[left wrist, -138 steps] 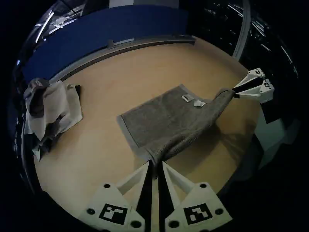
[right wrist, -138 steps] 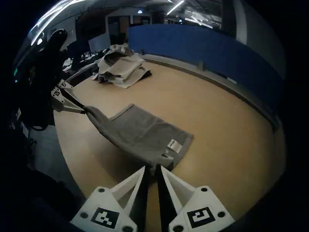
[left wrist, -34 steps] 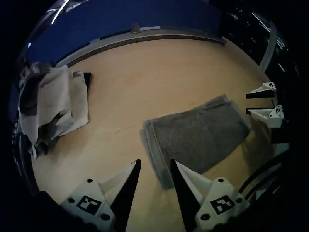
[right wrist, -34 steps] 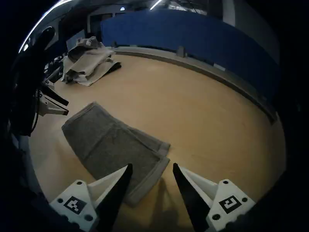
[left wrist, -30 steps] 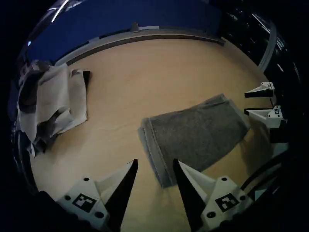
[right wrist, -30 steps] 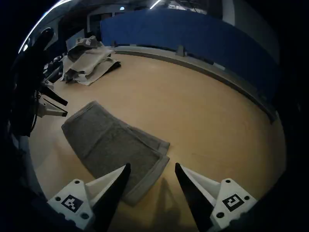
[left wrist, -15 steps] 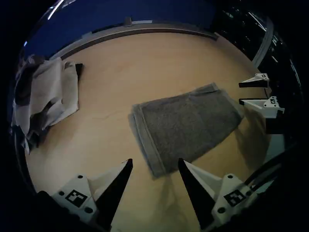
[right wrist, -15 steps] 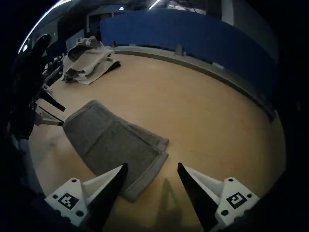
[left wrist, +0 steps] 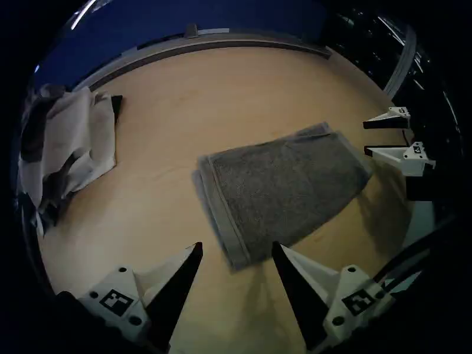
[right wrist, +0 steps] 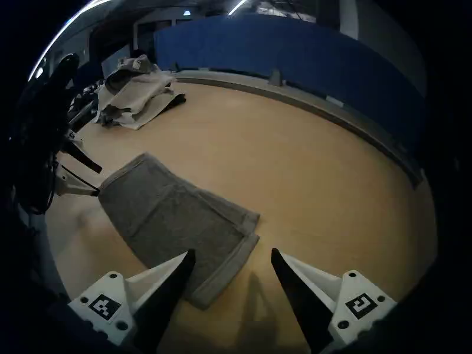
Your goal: Fold towel
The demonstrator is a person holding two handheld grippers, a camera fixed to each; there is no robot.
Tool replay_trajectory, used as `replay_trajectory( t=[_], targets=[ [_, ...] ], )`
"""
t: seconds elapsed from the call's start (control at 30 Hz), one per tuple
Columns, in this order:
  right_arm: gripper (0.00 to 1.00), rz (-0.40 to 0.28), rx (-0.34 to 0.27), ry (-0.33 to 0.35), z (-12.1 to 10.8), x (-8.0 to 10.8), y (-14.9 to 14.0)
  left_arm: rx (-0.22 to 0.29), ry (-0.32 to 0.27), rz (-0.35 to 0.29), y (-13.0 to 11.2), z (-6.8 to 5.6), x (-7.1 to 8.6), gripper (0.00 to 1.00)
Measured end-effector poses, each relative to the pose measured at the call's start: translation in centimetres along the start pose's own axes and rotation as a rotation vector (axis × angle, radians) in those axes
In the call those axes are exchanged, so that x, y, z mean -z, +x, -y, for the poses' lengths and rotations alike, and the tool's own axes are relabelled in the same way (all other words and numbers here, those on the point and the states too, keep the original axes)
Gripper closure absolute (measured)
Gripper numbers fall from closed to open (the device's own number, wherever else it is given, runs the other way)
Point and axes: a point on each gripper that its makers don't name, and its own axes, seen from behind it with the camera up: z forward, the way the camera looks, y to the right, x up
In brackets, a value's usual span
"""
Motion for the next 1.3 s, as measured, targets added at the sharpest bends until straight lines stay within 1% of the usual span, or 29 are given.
replay_trajectory(
  t=[0.13, 0.2, 0.3, 0.43, 0.63, 0.8, 0.83, 0.9, 1.1, 1.3],
  targets=[
    [0.00, 0.005, 0.004, 0.001, 0.1, 0.1, -0.2, -0.004, -0.002, 0.008, -0.4, -0.1, -0.3, 0.13],
    [0.03, 0.012, 0.005, 0.001, 0.1, 0.1, -0.4, -0.007, 0.001, 0.011, -0.6, -0.2, -0.4, 0.13],
    [0.08, 0.027, 0.001, 0.002, -0.1, -0.3, -1.1, -0.011, 0.006, 0.012, -0.7, -0.2, -0.4, 0.13],
    [0.11, 0.040, -0.017, 0.010, -0.3, -1.2, -1.6, -0.015, 0.010, 0.009, -0.9, -0.3, -0.2, 0.13],
    [0.24, 0.058, -0.038, 0.026, -0.5, -2.5, -1.8, -0.017, 0.016, 0.004, -0.8, -0.2, -0.1, 0.13],
    [0.36, 0.064, -0.049, 0.027, -0.7, -3.3, -1.8, -0.015, 0.015, 0.000, -0.7, -0.2, 0.1, 0.13],
    [0.39, 0.066, -0.052, 0.029, -0.7, -3.4, -1.8, -0.015, 0.015, -0.001, -0.7, -0.2, 0.1, 0.13],
    [0.51, 0.069, -0.057, 0.032, -0.7, -3.5, -1.8, -0.015, 0.015, -0.002, -0.7, -0.2, 0.2, 0.13],
    [0.69, 0.079, -0.061, 0.029, -1.0, -3.9, -2.0, -0.016, 0.015, -0.004, -0.6, 0.0, 0.3, 0.13],
    [0.70, 0.083, -0.065, 0.020, -1.4, -4.1, -2.1, -0.017, 0.015, -0.006, -0.5, 0.0, 0.4, 0.13]
  ],
)
